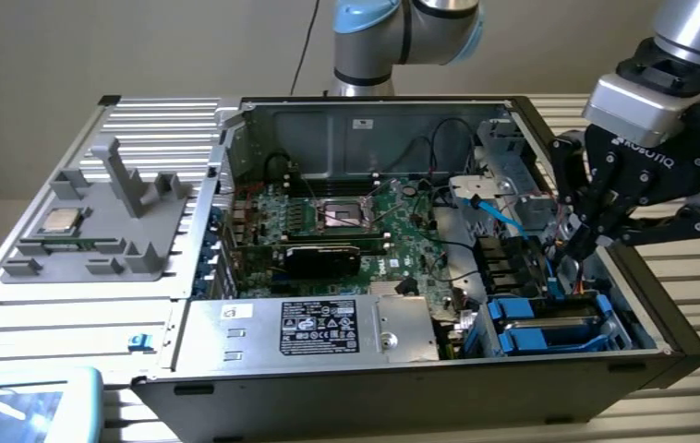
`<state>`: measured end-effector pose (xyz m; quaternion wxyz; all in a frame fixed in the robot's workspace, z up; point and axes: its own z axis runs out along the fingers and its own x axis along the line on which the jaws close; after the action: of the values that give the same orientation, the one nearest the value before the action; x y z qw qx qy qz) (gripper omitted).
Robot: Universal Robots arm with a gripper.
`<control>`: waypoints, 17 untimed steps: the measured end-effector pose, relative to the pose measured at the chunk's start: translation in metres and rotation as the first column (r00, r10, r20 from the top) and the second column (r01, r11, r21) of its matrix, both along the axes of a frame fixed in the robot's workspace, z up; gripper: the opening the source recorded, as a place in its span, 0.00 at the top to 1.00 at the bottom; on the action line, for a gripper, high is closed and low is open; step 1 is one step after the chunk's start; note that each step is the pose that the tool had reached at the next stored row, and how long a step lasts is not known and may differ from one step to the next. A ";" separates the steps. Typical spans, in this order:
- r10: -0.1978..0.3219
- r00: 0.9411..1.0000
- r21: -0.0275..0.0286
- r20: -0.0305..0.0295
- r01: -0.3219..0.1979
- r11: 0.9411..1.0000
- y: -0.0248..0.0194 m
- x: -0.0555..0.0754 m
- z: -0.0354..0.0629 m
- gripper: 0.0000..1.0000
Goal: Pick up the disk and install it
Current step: 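Insert the second disk wire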
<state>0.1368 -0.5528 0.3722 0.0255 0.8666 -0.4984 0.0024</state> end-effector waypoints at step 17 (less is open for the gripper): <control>0.305 0.952 0.024 0.002 -0.305 0.952 -0.0001 0.000 -0.0001 0.89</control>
<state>0.1368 -0.5528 0.3721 0.0150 0.9333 -0.3588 -0.0002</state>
